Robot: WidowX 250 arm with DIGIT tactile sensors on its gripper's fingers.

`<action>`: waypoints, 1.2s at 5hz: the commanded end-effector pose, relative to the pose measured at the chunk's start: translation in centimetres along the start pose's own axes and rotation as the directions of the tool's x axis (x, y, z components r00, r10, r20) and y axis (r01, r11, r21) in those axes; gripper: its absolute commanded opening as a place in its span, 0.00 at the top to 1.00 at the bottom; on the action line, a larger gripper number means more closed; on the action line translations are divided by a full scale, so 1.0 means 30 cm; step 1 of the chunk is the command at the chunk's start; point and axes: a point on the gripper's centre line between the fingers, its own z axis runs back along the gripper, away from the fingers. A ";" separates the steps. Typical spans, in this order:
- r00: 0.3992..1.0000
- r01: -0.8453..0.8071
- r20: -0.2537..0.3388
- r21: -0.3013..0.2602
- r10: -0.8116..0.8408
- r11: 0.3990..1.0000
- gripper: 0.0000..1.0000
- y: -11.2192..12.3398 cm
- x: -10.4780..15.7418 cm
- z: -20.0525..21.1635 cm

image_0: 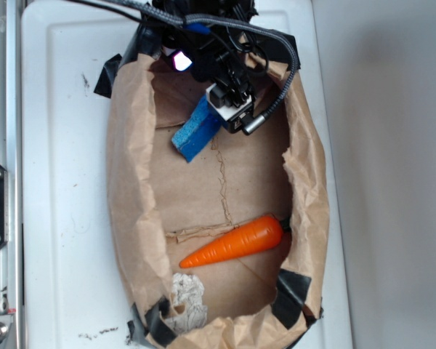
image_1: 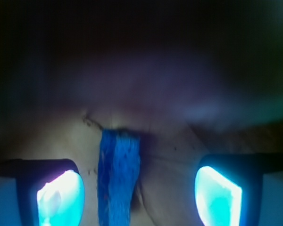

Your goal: Grab the blue sponge.

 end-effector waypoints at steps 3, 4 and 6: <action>0.987 0.027 0.162 -0.033 -0.021 0.999 0.00 -0.034 -0.036 -0.129; 0.987 0.021 0.162 -0.022 -0.017 1.000 1.00 -0.032 -0.047 -0.131; 0.981 0.152 0.124 -0.029 -0.147 0.988 1.00 -0.056 -0.104 -0.004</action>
